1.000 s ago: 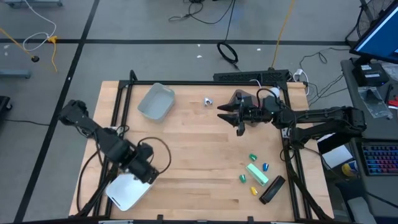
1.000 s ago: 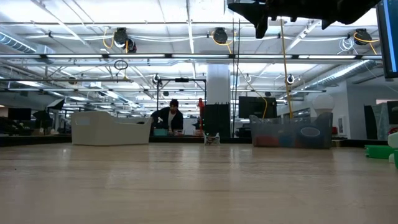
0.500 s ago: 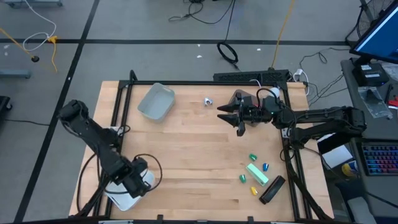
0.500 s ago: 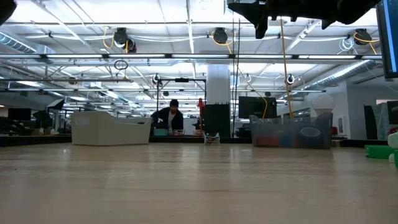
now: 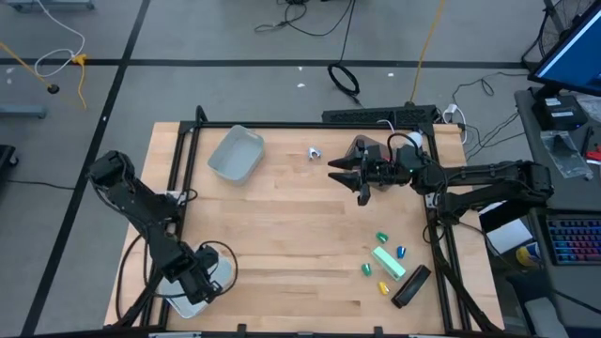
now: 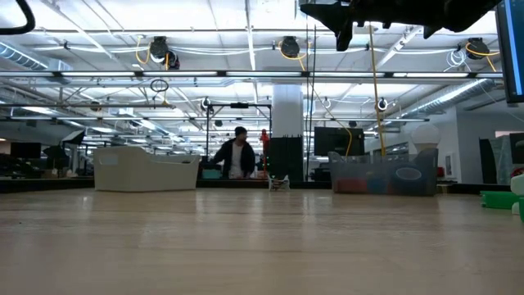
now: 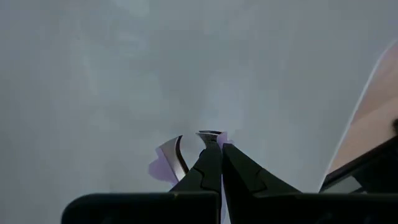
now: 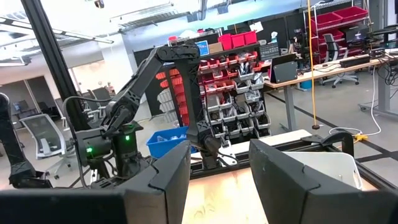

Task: Pick and place Stapler, Stapler remover, tape
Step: Put the purple staple remover into the white bin

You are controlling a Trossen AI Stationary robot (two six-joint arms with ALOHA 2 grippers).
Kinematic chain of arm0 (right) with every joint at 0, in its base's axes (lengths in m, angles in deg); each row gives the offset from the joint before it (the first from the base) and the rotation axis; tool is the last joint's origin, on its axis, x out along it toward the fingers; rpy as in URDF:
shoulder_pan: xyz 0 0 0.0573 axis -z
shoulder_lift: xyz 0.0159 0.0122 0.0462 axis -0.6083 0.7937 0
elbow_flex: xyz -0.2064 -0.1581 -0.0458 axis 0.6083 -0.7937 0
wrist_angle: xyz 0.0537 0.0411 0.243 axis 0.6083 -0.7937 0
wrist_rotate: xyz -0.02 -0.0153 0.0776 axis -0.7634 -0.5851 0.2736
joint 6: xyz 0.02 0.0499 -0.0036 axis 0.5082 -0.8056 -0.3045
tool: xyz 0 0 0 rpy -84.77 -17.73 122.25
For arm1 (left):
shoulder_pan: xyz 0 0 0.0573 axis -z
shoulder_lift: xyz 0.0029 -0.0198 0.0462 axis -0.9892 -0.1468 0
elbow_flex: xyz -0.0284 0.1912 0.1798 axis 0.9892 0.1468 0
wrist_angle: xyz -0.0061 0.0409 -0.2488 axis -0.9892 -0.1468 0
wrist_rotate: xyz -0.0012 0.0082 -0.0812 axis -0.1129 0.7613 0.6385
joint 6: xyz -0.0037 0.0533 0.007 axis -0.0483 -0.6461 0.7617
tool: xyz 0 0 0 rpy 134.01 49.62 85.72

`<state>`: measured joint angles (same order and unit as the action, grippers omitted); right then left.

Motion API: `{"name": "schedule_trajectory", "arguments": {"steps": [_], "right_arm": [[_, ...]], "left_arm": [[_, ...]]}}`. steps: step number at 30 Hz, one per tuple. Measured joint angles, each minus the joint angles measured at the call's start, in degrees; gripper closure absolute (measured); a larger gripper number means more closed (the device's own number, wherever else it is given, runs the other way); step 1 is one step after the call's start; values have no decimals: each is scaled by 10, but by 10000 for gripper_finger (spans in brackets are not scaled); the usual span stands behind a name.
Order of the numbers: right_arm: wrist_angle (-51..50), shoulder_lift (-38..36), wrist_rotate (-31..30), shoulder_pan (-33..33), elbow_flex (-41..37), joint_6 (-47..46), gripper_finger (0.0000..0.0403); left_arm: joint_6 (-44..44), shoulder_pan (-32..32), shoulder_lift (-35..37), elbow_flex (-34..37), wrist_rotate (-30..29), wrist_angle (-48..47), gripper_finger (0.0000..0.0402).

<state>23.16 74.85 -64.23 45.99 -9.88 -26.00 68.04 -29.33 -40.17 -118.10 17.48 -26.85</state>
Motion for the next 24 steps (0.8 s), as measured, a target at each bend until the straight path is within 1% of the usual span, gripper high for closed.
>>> {"name": "schedule_trajectory", "arguments": {"steps": [5, 11, 18, 24], "right_arm": [[0, 0, 0, 0, 0, 0, 248], [0, 0, 0, 0, 0, 0, 248], [0, 0, 0, 0, 0, 0, 248], [0, 0, -1, 0, 0, 0, 248]], "left_arm": [[10, 13, 0, 0, 18, 0, 401], [10, 27, 0, 0, 23, 0, 392], [10, 28, 0, 0, 22, 0, 368], [10, 28, 0, 0, 18, 0, 331]]}}
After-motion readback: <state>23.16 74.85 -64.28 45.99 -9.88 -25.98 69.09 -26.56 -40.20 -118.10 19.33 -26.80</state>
